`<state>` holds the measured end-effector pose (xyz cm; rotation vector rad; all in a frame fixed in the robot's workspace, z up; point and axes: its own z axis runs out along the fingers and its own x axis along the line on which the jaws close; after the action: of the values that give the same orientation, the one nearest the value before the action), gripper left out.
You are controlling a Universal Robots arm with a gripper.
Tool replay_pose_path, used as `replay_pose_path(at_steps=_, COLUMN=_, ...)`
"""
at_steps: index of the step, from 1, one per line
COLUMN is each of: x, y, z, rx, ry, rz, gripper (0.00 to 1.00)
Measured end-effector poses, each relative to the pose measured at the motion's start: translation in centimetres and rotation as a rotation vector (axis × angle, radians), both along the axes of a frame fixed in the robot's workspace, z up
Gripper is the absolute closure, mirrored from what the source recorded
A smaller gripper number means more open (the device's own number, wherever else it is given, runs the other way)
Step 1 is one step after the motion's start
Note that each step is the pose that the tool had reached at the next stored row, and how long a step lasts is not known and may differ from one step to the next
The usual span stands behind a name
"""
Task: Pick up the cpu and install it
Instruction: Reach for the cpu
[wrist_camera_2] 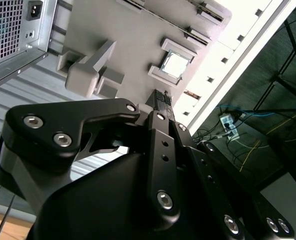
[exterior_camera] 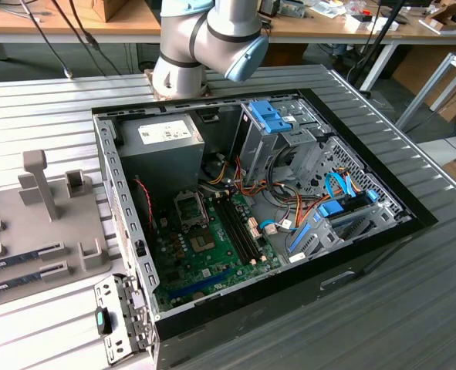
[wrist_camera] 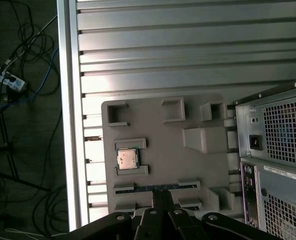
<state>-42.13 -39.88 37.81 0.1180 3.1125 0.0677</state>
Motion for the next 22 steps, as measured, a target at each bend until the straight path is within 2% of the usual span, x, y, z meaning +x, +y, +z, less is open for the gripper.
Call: replay_pose_path(at_steps=22, x=-0.03, y=0.0, z=-0.98, rx=-0.0001, ry=0.0001, rz=0.0, gripper=0.89)
